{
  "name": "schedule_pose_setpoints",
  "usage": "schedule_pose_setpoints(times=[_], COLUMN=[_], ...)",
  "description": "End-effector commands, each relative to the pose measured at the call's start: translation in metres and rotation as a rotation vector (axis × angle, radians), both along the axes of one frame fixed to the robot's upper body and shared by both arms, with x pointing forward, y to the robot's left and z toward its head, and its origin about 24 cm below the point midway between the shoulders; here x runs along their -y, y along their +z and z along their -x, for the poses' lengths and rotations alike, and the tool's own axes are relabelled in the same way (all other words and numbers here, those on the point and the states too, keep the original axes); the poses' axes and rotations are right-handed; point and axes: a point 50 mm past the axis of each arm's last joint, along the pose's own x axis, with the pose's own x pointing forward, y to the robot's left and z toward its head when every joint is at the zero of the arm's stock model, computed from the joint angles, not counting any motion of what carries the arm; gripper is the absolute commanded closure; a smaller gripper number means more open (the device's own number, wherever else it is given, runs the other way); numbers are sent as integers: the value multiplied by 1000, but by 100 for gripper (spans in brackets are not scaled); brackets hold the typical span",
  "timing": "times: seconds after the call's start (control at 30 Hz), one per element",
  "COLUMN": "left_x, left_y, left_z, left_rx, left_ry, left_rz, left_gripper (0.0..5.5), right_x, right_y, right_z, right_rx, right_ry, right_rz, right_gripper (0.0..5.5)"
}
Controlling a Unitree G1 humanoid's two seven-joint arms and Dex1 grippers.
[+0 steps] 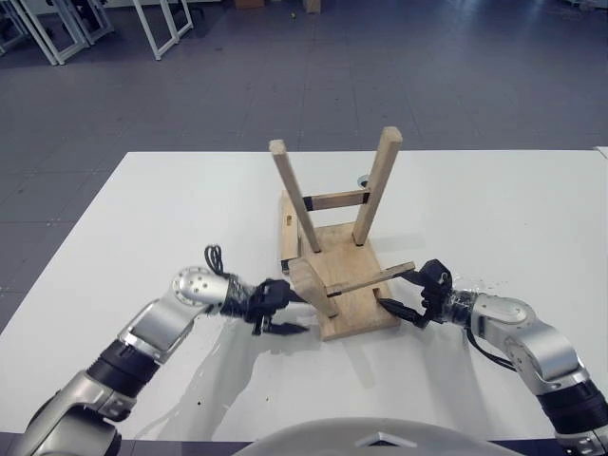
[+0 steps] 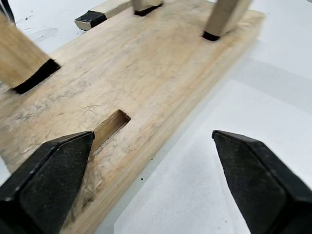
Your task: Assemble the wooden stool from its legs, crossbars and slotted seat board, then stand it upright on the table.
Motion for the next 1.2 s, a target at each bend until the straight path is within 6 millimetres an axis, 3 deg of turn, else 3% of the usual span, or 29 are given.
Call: schedule_pose_setpoints(times=[0.03,0.23,0.37,0.47,0.6,0.77,0.93,1.1,1.2], left_x=[0,-24,-43,-42,-25,-19,-6,-10,-6], left_y=[15,34,52,53,30,-2,-28,-54,-60], left_z=[-9,-8,-15,-24,-25,-22,-29,-41,-40], left_rx=[70,75,223,250,149,161,122,109,75], left_ry=[16,141,565,879,1103,1115,1101,1203,1224], left_rz=[3,-29,75,175,197,48,13,-36,-33], left_gripper=[217,130,101,101,101,101,101,101,154], right_x=[8,7,18,27,38,49,46,43,30], right_y=[-29,-29,-26,-24,-19,-14,-15,-14,-7], right_z=[21,23,19,13,1,-10,-8,-7,-1], right_rx=[-138,-145,-146,-129,-88,-39,-44,-45,-43], right_ry=[-39,-54,-142,-214,-302,-406,-411,-407,-370], right_rz=[94,82,57,48,62,54,46,42,12], right_gripper=[105,105,105,105,105,105,105,105,105])
